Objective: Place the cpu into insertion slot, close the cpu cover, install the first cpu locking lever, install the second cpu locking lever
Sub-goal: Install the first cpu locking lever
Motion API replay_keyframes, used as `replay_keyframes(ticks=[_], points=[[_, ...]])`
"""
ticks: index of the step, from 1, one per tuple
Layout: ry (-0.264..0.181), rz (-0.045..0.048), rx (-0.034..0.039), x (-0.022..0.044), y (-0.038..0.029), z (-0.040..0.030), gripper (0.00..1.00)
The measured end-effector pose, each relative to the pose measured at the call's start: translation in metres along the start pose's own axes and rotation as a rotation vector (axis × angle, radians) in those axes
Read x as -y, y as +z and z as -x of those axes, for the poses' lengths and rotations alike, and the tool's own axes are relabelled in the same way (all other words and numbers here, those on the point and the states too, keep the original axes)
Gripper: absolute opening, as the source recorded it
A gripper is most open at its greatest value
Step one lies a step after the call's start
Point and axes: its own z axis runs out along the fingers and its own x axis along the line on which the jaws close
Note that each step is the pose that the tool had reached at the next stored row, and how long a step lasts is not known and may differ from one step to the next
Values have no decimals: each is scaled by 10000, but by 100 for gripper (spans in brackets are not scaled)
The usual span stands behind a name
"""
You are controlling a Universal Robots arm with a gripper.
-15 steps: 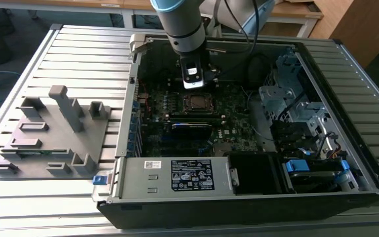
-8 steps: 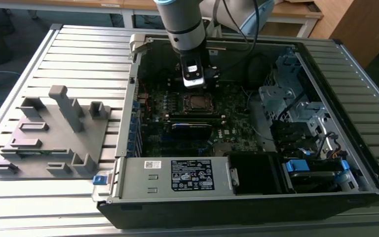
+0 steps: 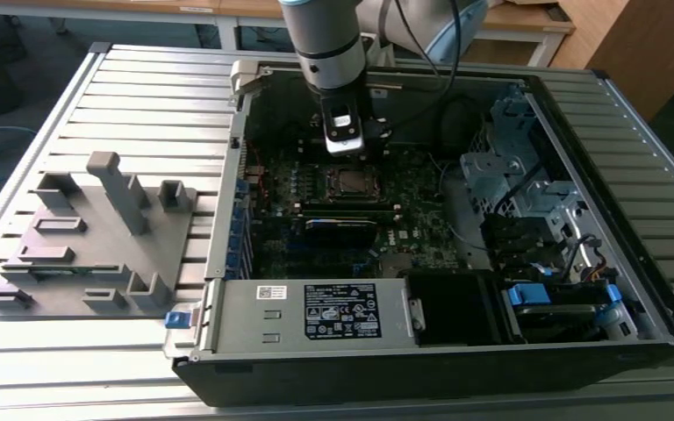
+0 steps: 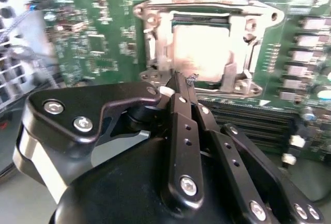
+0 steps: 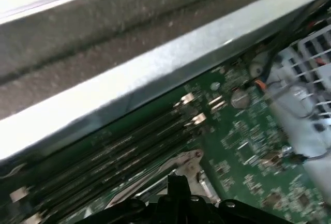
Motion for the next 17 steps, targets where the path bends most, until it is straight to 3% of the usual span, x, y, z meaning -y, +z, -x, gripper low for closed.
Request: replay_keyframes(ticks=[4, 5, 9, 17], points=[[1, -456, -552, -5, 7, 6, 11], [0, -509, -609, -5, 8, 7, 11], [-1, -561, -659, -5, 7, 7, 11], [-1, -560, -660, -19, -63, 23, 11]])
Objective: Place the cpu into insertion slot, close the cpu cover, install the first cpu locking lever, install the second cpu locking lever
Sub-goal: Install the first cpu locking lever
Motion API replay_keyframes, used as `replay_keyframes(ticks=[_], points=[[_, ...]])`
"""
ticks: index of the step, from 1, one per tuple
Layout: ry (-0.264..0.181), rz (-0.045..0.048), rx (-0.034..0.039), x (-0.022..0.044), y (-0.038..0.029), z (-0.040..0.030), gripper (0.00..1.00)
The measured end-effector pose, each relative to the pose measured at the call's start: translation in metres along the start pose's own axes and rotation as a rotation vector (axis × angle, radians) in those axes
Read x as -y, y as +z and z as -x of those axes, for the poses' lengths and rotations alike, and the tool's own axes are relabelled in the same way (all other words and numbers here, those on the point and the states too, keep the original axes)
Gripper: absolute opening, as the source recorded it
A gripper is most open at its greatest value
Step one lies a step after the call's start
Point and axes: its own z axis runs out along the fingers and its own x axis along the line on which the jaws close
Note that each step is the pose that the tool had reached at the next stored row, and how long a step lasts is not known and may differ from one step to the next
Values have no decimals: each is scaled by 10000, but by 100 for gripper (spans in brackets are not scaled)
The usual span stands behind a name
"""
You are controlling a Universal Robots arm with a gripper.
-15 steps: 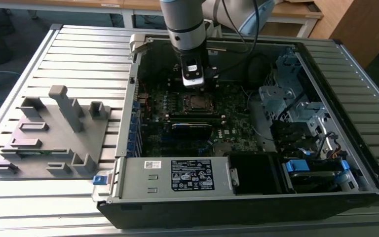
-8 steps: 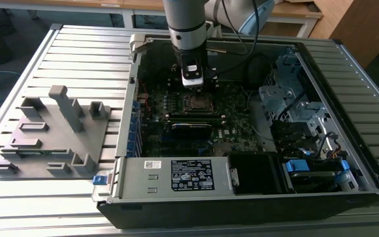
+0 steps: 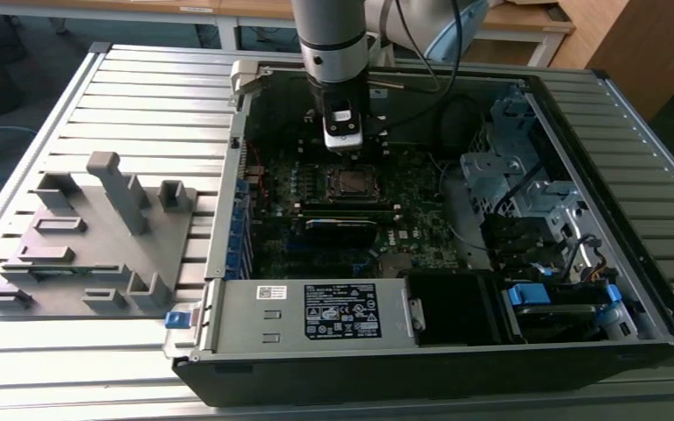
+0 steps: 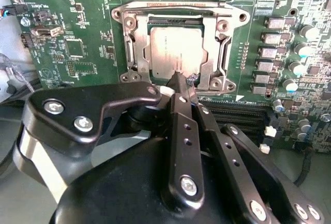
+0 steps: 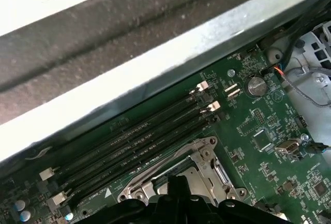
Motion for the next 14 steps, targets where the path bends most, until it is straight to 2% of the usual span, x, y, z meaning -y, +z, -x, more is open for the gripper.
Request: replay_keyframes(ticks=[9, 14], points=[[-132, 0, -22, 0, 11, -1, 11], [-741, 73, -100, 2, 22, -2, 11]])
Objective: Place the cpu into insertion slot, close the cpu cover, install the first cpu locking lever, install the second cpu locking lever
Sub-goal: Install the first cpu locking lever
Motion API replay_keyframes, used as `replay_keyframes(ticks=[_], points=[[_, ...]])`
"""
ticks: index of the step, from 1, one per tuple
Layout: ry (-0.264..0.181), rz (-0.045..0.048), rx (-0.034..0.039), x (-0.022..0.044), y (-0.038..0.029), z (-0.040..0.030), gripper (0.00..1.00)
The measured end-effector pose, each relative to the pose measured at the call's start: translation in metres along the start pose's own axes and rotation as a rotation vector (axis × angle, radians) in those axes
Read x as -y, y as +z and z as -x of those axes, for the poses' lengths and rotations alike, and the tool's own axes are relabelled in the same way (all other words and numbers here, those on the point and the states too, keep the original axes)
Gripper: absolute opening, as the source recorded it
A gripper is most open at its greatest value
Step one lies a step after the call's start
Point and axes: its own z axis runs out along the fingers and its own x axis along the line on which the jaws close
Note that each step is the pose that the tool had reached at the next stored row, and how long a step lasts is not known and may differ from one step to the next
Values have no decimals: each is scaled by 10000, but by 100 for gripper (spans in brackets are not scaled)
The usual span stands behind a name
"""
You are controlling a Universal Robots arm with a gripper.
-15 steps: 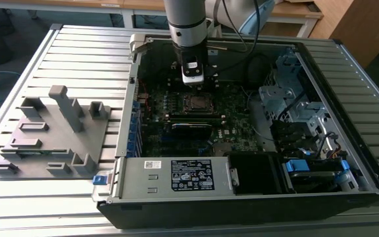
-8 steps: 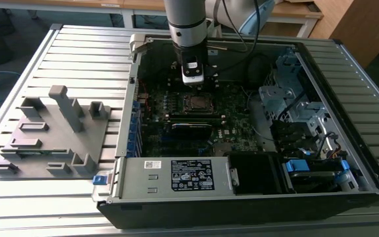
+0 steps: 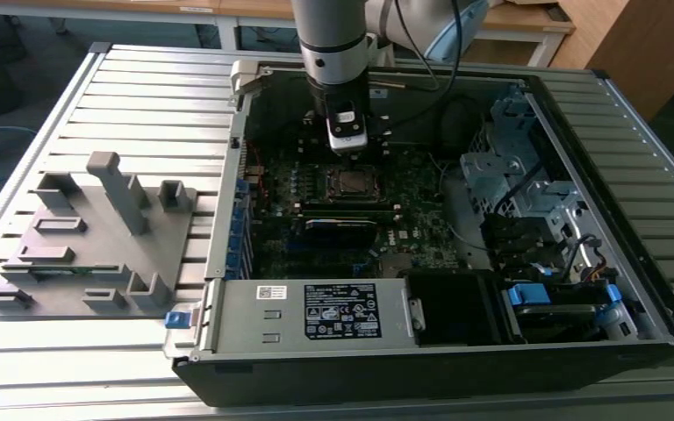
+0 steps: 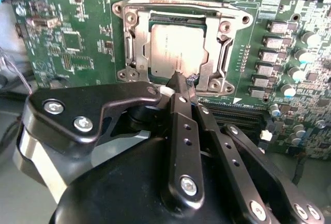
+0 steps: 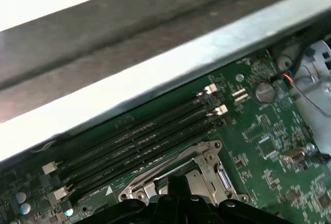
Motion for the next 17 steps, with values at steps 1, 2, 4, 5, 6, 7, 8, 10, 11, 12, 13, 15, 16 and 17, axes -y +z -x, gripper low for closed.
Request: replay_keyframes(ticks=[1, 2, 4, 5, 6, 7, 8, 10, 11, 12, 13, 15, 16, 17], points=[[-157, 22, -19, 0, 3, 0, 11], [-288, 39, -35, 1, 5, -1, 11], [-430, 49, -48, 1, 6, -2, 11], [-434, 49, -48, 1, 6, -1, 11], [-437, 50, -49, 1, 6, -1, 11], [-438, 52, -49, 1, 7, -1, 11], [-439, 52, -49, 1, 7, -1, 11], [-504, 64, -58, 1, 8, 0, 11], [-609, 79, -71, 1, 9, 0, 11], [-728, 98, -85, 1, 10, 0, 11], [-843, 114, -99, 1, 12, -1, 11], [-1087, 141, -124, 1, 15, -1, 11], [-1198, 147, -134, 1, 17, -2, 11], [-1312, 150, -142, 2, 19, -2, 11]])
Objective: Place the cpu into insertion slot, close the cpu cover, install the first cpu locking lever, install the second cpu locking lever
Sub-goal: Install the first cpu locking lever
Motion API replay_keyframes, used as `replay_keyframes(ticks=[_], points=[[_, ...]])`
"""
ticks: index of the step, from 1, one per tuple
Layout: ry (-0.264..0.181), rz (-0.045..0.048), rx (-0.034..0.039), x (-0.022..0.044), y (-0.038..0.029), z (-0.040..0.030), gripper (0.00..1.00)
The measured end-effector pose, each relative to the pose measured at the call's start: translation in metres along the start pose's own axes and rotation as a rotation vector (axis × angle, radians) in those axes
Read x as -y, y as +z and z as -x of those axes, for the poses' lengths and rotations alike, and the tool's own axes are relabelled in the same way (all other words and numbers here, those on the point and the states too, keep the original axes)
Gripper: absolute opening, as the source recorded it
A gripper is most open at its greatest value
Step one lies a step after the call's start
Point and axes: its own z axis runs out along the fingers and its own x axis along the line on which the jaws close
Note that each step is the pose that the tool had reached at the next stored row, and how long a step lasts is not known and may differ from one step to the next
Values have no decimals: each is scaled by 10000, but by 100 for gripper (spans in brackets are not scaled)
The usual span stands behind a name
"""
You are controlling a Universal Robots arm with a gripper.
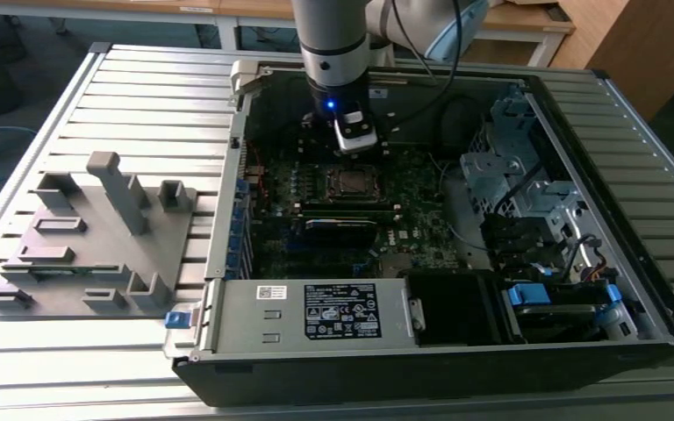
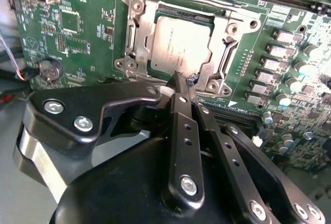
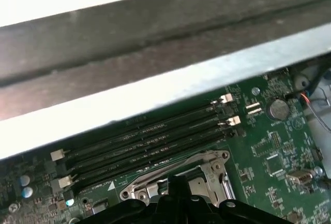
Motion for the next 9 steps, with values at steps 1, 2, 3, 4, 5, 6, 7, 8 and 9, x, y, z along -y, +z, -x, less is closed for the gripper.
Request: replay_keyframes(ticks=[1, 2, 3, 4, 5, 6, 7, 8, 9], points=[[-113, 3, -10, 0, 2, 0, 11], [-217, 1, -17, 1, 3, 0, 11], [-271, -9, -17, 0, 4, 0, 11], [-278, -12, -16, 0, 4, 0, 11], [-278, -12, -16, 0, 4, 0, 11], [-279, -13, -15, 1, 4, 0, 11], [-279, -17, -16, 1, 4, 0, 11], [-280, -39, -33, 0, 6, 0, 11], [-284, -85, -61, 0, 8, 1, 11]])
